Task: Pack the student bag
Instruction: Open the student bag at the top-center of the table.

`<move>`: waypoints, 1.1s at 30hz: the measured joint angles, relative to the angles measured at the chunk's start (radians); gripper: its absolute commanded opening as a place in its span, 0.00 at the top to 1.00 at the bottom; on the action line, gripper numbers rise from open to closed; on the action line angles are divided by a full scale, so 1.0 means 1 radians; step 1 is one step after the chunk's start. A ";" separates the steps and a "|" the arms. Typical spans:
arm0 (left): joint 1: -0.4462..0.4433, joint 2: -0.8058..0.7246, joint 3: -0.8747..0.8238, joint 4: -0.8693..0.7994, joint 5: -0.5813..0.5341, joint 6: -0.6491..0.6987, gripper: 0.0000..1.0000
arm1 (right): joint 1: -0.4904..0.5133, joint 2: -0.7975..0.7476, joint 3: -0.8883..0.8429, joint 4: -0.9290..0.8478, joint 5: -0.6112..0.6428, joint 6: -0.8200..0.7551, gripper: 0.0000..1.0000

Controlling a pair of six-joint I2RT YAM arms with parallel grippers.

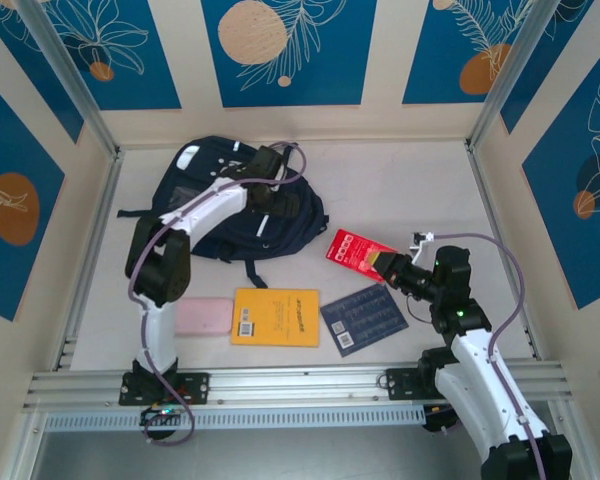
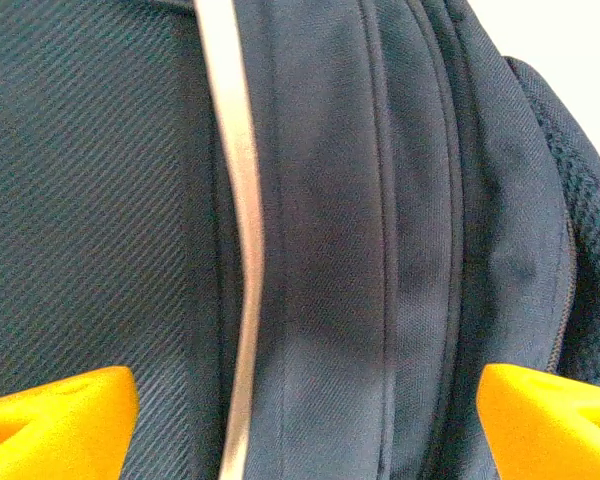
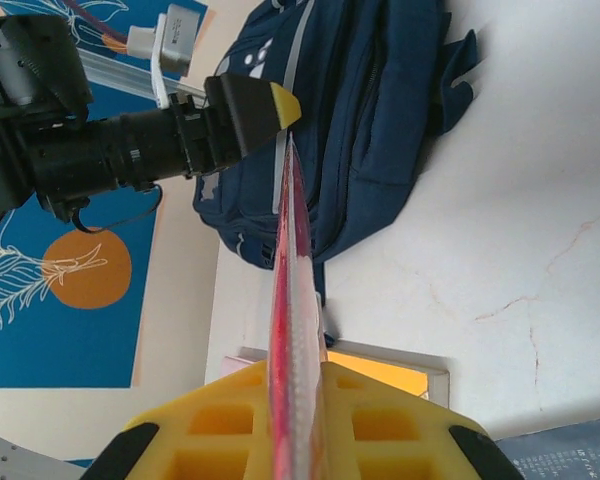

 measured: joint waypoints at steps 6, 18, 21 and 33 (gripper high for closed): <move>-0.032 0.135 0.137 -0.074 -0.106 0.021 0.23 | -0.041 -0.003 -0.021 0.006 -0.029 0.023 0.87; -0.029 0.165 0.156 -0.084 -0.111 0.021 0.99 | -0.048 -0.003 -0.029 0.020 -0.043 0.041 0.87; -0.012 0.167 0.156 -0.083 -0.058 0.019 1.00 | -0.049 -0.003 -0.028 0.020 -0.046 0.041 0.87; 0.040 0.006 0.079 -0.076 0.152 0.071 1.00 | -0.045 -0.030 0.014 -0.022 -0.046 0.003 0.87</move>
